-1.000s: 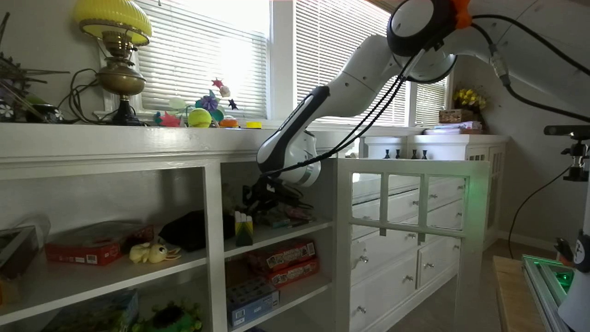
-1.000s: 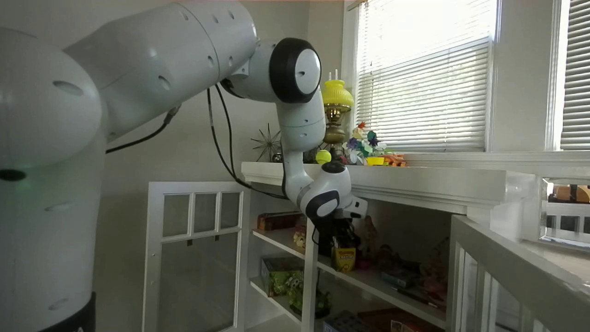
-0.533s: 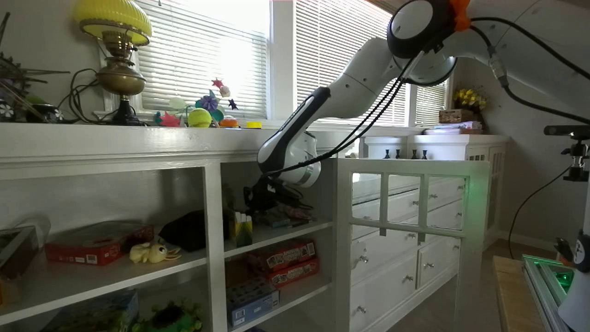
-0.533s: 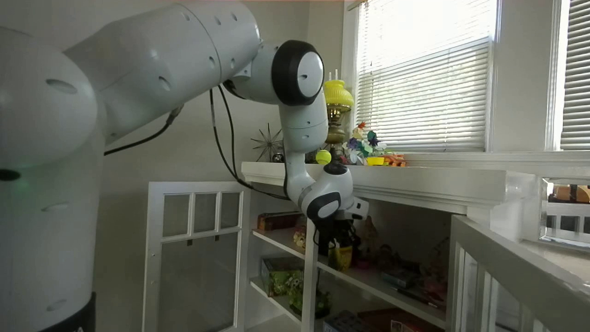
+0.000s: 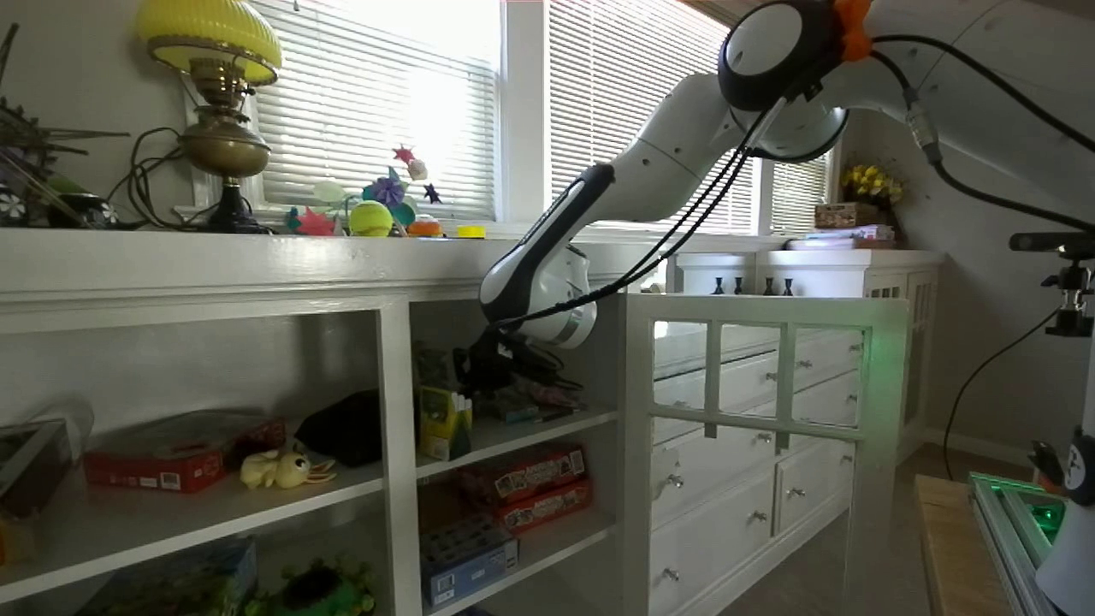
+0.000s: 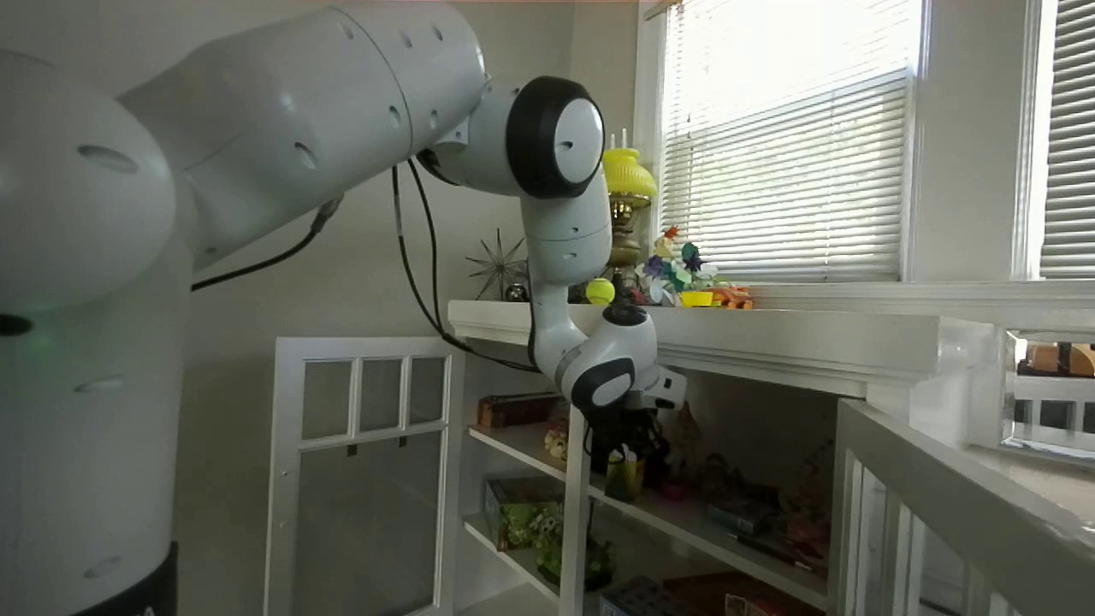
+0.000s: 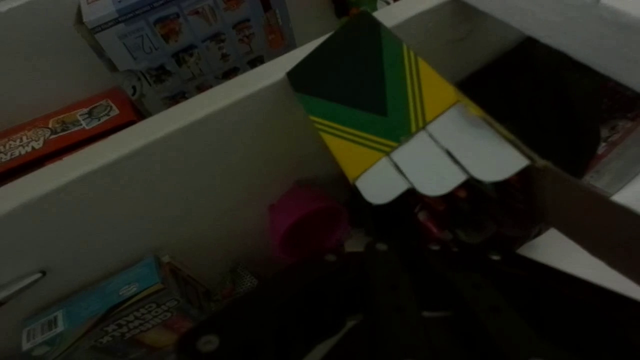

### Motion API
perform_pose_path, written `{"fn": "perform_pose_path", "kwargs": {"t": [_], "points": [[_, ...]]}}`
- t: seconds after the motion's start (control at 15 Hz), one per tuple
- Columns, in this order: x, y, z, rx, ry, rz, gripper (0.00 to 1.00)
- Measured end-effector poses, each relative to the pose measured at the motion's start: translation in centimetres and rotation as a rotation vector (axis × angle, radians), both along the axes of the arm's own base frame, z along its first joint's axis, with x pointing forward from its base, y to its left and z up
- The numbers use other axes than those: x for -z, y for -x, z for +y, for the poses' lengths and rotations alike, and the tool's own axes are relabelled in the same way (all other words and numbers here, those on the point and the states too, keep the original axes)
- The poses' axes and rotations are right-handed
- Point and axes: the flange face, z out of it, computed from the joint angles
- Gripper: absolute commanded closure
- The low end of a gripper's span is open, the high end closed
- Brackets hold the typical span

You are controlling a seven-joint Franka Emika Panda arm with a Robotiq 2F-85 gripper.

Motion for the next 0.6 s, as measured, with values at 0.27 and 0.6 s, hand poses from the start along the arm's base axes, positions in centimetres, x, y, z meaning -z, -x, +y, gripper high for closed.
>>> {"fn": "perform_pose_path", "kwargs": {"t": [0.27,0.6], "points": [[-0.2,-0.1,0.1,-0.005,0.005,-0.005,0.99],[-1.1,-0.2,0.2,-0.008,0.026,-0.018,0.99]]}}
